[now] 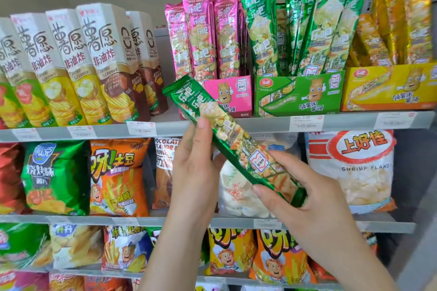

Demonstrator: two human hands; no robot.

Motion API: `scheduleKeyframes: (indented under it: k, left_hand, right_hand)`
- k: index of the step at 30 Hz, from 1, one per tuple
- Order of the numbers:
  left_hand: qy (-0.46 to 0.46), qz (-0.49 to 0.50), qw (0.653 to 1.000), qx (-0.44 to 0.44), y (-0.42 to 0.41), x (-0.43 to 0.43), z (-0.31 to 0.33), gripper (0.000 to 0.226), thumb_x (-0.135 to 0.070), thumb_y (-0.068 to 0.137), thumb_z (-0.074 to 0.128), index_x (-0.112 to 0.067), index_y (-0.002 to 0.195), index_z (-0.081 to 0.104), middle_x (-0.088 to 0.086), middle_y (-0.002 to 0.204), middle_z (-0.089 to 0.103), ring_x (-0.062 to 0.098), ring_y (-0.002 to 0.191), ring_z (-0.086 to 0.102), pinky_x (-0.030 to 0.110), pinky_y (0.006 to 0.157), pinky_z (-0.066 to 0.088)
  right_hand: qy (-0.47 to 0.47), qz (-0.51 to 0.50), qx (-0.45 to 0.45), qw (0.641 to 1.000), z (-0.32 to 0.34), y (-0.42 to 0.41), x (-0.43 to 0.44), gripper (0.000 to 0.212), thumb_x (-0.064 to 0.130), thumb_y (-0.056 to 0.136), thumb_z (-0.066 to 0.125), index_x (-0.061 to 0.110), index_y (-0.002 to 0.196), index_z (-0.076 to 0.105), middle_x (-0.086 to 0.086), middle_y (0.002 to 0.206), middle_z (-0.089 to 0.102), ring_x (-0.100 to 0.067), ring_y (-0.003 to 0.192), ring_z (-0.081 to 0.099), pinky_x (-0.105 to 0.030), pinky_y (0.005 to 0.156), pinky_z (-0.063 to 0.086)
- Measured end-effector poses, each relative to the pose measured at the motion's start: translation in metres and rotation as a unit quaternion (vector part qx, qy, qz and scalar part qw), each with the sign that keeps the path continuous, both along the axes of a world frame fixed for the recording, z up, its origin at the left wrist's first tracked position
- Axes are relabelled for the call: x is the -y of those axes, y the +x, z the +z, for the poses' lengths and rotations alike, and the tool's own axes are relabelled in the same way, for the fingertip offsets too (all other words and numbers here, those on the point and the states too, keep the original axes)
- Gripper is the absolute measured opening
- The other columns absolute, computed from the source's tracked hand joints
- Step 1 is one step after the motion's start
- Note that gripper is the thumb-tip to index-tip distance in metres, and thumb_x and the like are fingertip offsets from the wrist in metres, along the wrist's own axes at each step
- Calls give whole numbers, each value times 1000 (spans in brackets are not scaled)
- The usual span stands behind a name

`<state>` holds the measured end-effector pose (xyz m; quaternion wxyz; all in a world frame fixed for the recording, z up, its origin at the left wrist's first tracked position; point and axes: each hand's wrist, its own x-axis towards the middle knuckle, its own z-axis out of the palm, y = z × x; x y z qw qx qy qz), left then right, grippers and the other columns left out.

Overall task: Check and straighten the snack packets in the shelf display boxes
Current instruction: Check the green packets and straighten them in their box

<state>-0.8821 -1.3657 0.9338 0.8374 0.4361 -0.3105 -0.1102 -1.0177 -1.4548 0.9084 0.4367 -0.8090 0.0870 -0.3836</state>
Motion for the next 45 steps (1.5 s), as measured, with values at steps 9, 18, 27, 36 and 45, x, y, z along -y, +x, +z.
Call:
scheduleKeyframes:
  k: [9,18,27,36,45]
  left_hand:
    - [-35,13,999,1,2,-2,6,24,-35,95,54,-19,103,69,6,96,71,17,86,68,33,76,57]
    - [-79,4,997,18,6,-3,21,46,-12,100,51,-15,143,36,-8,90,72,13,80,68,30,70,56]
    - [-19,84,995,59,22,-19,23,14,-29,89,63,-29,75,59,-5,73,67,9,66,64,24,54,52]
    - [88,14,991,99,33,-31,6,13,-27,73,67,-31,86,65,1,90,73,18,81,70,27,59,56]
    - [124,-48,979,153,22,-29,2,39,-51,62,84,-24,87,74,14,93,73,37,84,71,32,63,58]
  right_hand:
    - [-76,-55,-27,995,-8,2,5,52,56,73,67,51,119,44,28,113,54,4,102,56,-16,71,52]
    - [-21,13,29,999,-12,0,9,61,46,76,71,46,133,51,22,118,60,-3,109,61,-17,81,52]
    - [146,59,145,977,-1,-10,33,51,39,59,83,40,109,69,10,102,73,-7,90,69,-16,69,55]
    - [243,34,284,927,13,0,47,60,45,73,80,36,127,57,9,95,68,-11,86,62,-23,74,54]
    - [258,-43,348,900,41,9,59,50,30,83,63,22,132,56,11,97,74,-4,94,67,-21,76,53]
